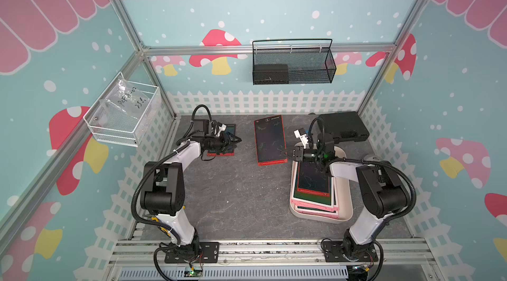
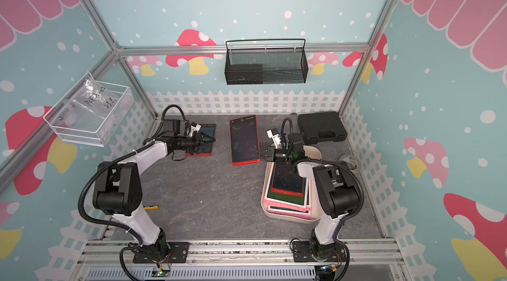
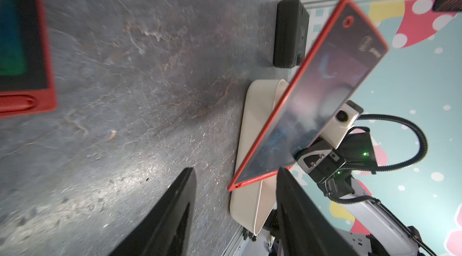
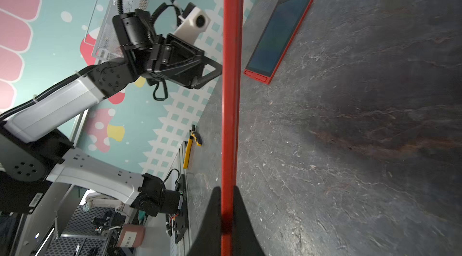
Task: Take out the writing tablet from the storage box
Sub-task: Place the writing tablet at the center of the board.
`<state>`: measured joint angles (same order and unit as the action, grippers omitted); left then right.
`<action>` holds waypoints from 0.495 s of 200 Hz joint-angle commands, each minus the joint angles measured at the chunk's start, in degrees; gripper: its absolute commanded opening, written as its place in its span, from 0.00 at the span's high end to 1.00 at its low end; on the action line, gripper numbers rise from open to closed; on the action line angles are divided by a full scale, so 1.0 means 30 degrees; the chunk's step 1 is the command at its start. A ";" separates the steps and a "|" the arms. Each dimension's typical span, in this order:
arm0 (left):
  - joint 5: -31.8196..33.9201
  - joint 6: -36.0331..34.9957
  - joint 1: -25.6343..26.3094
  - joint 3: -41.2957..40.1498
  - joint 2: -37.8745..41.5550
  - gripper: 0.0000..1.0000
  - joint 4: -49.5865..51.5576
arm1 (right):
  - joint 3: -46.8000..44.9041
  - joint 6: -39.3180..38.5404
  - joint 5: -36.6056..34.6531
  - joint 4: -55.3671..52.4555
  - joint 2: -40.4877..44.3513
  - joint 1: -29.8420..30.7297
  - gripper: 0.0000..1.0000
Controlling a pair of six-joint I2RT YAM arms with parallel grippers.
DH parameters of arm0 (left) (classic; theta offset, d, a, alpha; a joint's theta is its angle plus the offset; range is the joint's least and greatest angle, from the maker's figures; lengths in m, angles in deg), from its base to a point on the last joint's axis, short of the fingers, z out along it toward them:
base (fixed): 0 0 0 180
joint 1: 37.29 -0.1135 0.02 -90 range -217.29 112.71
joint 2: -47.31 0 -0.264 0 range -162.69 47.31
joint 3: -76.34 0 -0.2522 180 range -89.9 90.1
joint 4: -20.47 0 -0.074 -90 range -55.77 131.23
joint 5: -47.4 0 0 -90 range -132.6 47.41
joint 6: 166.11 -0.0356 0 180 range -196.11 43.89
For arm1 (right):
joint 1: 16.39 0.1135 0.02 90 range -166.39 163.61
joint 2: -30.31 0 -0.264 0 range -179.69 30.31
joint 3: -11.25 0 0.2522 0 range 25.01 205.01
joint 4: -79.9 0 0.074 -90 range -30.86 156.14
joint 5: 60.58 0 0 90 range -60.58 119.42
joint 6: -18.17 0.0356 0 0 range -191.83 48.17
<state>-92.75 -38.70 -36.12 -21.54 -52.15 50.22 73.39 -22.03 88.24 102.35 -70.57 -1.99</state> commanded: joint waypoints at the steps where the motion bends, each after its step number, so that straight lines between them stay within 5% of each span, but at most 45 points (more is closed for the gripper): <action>1: 0.1428 0.0483 -0.0225 -0.1054 0.2077 0.46 0.0144 | 0.0967 0.1543 -0.1340 0.0558 -0.0541 0.0447 1.00; 99: 0.6785 0.1172 -0.0299 -0.6438 0.8579 0.45 0.0528 | 0.8403 0.5598 -0.5269 -0.1905 -0.6677 0.2593 1.00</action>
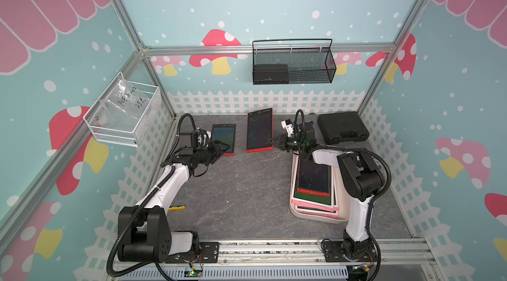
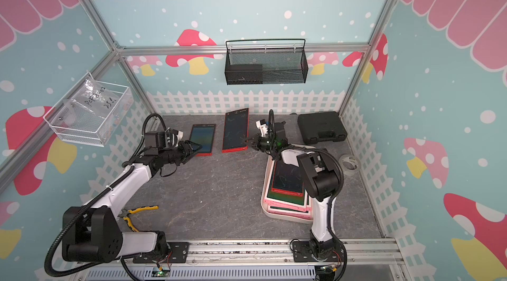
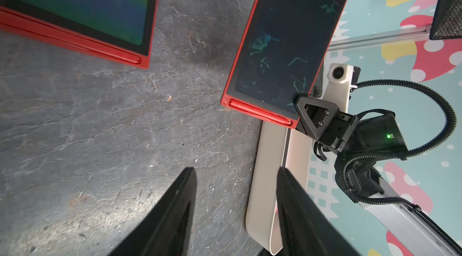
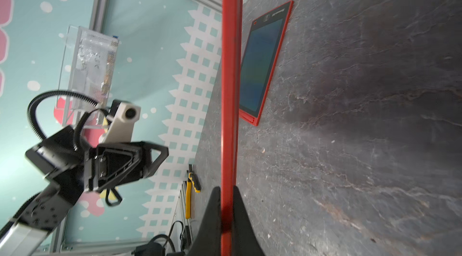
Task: Take out the writing tablet from the storage box
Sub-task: Place the writing tablet at the center of the board.
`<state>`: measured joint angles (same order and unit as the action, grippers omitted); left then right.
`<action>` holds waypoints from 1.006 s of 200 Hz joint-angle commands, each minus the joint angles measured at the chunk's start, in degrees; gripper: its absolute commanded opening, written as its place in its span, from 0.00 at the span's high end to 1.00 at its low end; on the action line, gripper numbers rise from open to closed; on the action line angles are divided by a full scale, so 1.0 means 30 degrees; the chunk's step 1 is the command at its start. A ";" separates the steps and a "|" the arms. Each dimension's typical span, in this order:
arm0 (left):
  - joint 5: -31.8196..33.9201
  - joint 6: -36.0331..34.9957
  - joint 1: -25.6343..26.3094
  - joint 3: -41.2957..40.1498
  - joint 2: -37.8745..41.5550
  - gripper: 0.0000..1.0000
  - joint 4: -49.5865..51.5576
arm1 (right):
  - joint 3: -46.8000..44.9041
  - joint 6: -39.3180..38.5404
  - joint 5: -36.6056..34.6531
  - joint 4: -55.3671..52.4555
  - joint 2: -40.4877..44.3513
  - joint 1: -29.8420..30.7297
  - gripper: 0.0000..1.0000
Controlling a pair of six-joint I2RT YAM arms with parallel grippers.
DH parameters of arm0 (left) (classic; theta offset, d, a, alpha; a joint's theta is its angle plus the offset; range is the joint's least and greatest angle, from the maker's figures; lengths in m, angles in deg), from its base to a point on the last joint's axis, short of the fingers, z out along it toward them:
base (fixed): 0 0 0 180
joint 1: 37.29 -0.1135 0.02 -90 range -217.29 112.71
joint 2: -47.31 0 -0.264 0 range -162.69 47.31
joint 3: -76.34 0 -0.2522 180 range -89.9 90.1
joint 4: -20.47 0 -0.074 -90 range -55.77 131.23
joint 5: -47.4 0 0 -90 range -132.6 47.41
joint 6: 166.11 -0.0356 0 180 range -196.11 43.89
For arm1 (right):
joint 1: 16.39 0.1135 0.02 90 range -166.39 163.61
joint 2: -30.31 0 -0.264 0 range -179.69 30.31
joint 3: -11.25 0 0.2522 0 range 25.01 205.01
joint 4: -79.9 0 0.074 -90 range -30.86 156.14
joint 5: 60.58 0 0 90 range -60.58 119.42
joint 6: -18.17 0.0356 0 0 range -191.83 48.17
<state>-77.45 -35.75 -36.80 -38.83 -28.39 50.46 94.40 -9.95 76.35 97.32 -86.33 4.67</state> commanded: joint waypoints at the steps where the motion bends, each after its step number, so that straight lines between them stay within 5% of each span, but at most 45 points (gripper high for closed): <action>1: 0.1700 0.0179 -0.0074 -0.0719 0.0686 0.45 0.0449 | 0.1456 0.1588 -0.1342 -0.0228 -0.1472 0.0396 1.00; 81: 0.0931 0.0542 -0.0048 -0.2724 0.1087 0.46 -0.1469 | 0.6901 0.1344 -0.1349 -0.3318 -0.6389 0.1472 0.99; 201: 0.0315 0.0329 -0.0049 -0.2892 0.0658 0.46 -0.1873 | 0.7868 -0.0120 0.0162 -0.5764 -0.7524 0.1242 0.98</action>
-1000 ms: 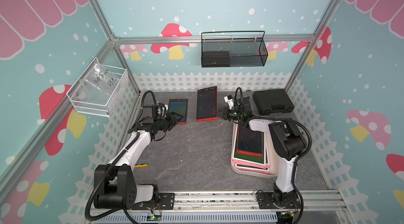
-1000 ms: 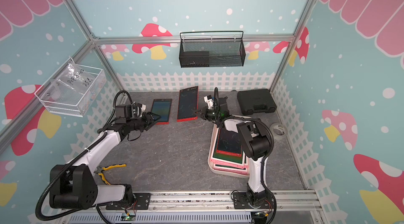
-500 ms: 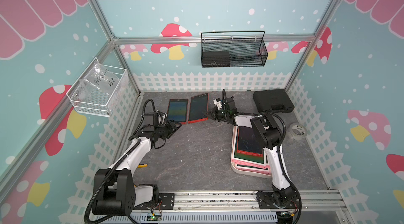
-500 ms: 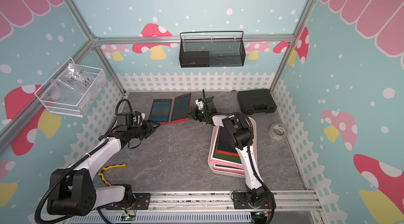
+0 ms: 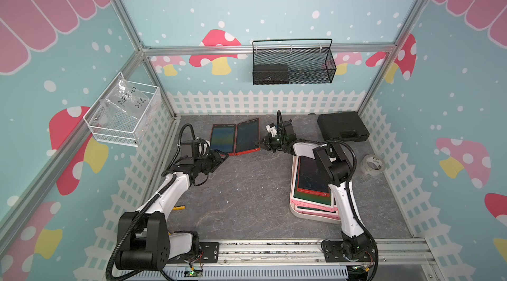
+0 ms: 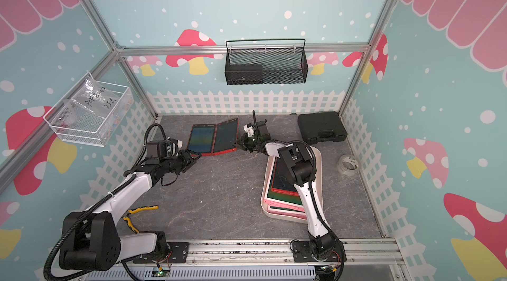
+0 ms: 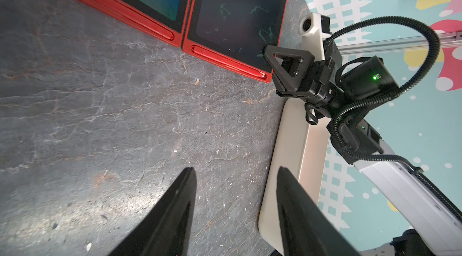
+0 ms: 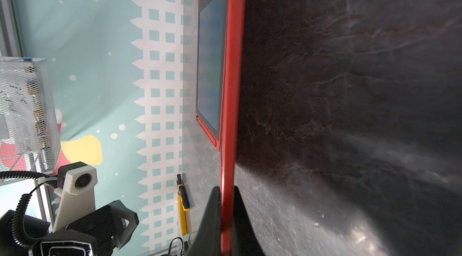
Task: Take out the writing tablet from the storage box
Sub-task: Place the writing tablet at the center of the board.
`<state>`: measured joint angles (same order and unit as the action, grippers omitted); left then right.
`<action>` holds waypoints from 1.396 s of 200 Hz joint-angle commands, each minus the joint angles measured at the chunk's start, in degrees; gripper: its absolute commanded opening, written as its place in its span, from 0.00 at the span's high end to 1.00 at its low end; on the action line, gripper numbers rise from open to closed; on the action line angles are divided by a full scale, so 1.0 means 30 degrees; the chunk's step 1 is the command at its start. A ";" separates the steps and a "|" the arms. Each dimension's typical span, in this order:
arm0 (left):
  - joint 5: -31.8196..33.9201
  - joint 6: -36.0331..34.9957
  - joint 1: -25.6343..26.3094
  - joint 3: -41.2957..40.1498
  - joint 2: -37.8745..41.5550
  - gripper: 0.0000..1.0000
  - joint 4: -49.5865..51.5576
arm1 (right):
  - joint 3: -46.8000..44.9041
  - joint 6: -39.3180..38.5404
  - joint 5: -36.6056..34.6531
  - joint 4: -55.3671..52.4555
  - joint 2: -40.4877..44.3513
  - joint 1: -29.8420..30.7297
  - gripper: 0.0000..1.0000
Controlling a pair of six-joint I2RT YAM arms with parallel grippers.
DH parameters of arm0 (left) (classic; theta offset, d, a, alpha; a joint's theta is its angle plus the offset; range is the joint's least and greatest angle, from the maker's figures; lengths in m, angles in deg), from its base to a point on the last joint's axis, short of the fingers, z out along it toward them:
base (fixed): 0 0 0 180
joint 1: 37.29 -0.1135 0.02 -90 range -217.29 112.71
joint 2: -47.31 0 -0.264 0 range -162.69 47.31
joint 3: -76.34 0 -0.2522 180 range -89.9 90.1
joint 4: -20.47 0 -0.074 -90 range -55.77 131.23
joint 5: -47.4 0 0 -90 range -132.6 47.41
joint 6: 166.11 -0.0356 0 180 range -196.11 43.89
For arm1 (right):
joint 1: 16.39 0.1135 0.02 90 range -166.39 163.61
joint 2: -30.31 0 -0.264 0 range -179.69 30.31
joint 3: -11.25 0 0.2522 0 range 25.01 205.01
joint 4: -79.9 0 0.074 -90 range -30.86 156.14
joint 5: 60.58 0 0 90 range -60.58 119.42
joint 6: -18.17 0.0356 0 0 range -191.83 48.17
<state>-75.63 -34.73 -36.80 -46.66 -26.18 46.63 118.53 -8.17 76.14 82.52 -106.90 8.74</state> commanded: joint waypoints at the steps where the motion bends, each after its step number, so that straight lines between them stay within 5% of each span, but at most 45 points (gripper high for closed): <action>1: -0.0308 -0.0020 -0.0048 -0.0289 -0.0080 0.46 -0.0623 | -0.0175 -0.0711 0.0241 -0.0832 -0.0670 -0.0113 0.98; 100: -0.0637 -0.0168 -0.0074 -0.0189 -0.0441 0.46 -0.0753 | -0.1005 0.0211 -0.0196 0.0043 -0.0691 -0.0201 0.90; 204: -0.0941 -0.0205 -0.0072 -0.0147 -0.0613 0.46 -0.0831 | 0.0231 -0.0860 -0.0757 -0.1992 -0.1083 -0.0377 0.61; 240: -0.0970 -0.0231 -0.0052 -0.0162 -0.0650 0.46 -0.0819 | 0.2155 -0.2533 -0.2272 -0.5389 -0.1251 -0.0378 0.55; 279: -0.1017 -0.0245 -0.0047 -0.0147 -0.0780 0.45 -0.0857 | 0.3223 -0.3754 -0.4136 -0.7790 -0.0969 -0.0232 0.37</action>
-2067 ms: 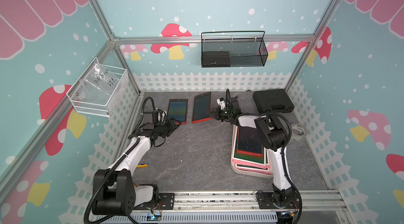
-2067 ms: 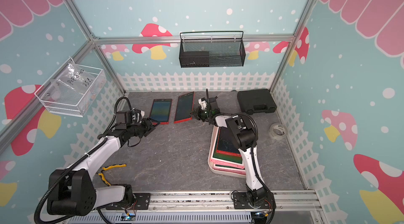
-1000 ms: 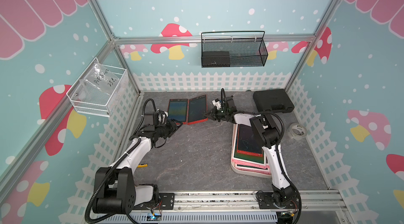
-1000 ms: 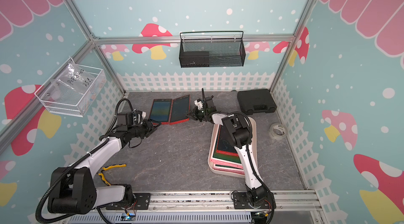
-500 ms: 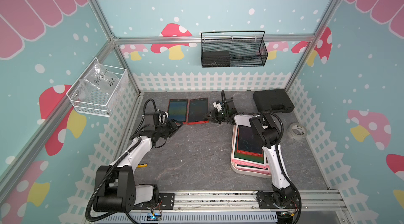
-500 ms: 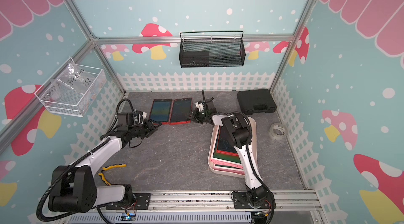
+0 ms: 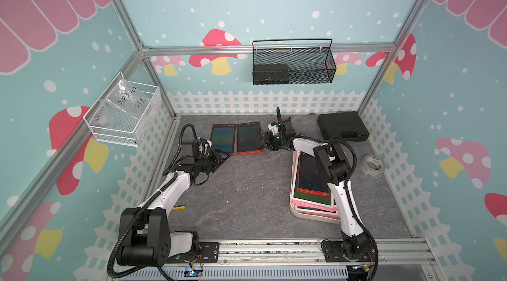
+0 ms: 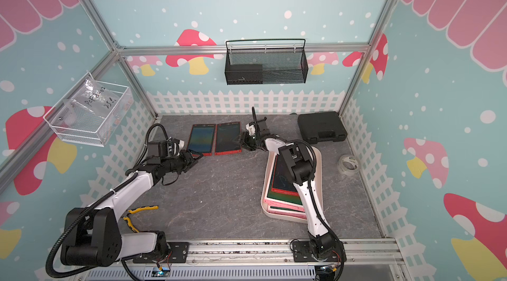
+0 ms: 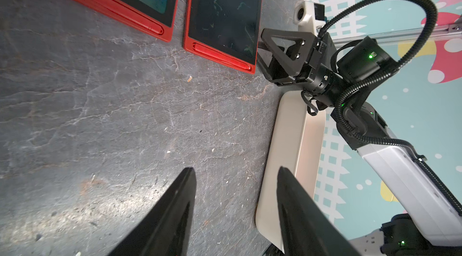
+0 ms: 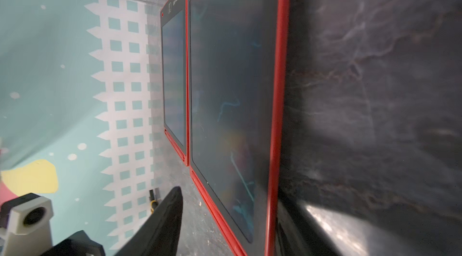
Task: Take out the writing tablet from the storage box
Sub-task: Place the writing tablet at the center of the board.
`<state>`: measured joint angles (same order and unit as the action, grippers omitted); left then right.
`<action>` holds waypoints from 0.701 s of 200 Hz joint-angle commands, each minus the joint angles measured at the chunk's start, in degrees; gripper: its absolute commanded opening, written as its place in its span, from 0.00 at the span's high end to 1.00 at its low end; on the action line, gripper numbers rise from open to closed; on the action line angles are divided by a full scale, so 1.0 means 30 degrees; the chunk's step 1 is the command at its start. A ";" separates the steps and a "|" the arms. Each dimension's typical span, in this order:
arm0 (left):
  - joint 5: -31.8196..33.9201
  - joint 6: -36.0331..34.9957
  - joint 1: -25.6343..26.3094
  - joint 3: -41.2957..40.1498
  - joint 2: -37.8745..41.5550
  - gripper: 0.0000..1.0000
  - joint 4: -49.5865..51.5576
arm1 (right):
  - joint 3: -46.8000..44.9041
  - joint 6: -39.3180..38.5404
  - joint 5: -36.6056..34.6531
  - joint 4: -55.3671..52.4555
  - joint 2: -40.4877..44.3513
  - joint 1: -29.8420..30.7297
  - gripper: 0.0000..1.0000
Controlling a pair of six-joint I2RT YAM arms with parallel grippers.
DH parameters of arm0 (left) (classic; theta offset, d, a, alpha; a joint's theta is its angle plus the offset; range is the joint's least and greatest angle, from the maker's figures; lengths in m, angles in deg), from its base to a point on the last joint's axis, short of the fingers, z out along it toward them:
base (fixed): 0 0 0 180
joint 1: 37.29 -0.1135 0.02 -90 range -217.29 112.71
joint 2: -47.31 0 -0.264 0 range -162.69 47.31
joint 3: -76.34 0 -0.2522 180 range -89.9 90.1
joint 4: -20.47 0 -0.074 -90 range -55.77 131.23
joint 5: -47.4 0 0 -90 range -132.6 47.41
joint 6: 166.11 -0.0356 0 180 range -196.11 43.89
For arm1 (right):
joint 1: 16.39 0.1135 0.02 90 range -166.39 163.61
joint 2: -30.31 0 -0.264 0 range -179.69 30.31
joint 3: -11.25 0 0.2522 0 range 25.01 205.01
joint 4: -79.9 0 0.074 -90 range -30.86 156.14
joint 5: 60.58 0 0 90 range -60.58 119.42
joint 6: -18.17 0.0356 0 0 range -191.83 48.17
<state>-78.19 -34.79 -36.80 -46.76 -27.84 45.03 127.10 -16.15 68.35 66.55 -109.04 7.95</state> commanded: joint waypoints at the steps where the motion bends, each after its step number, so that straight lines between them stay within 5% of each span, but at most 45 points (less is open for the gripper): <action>1: -0.0171 -0.0216 -0.0047 -0.0111 -0.0214 0.45 -0.0323 | 0.0352 -0.1097 -0.1548 -0.2471 -0.0238 0.0046 0.36; 103: -0.0275 -0.0133 -0.0060 -0.0316 -0.0462 0.45 -0.0622 | -0.0694 -0.1063 -0.2187 -0.2449 0.0593 0.0931 0.31; 140: -0.0293 -0.0122 -0.0044 -0.0375 -0.0475 0.45 -0.0682 | -0.0537 -0.2148 -0.4257 -0.4049 0.1206 0.0969 0.30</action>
<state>-78.41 -34.92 -36.80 -46.92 -28.83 44.20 126.62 -19.80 61.69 62.09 -106.74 10.35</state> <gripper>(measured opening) 0.548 0.697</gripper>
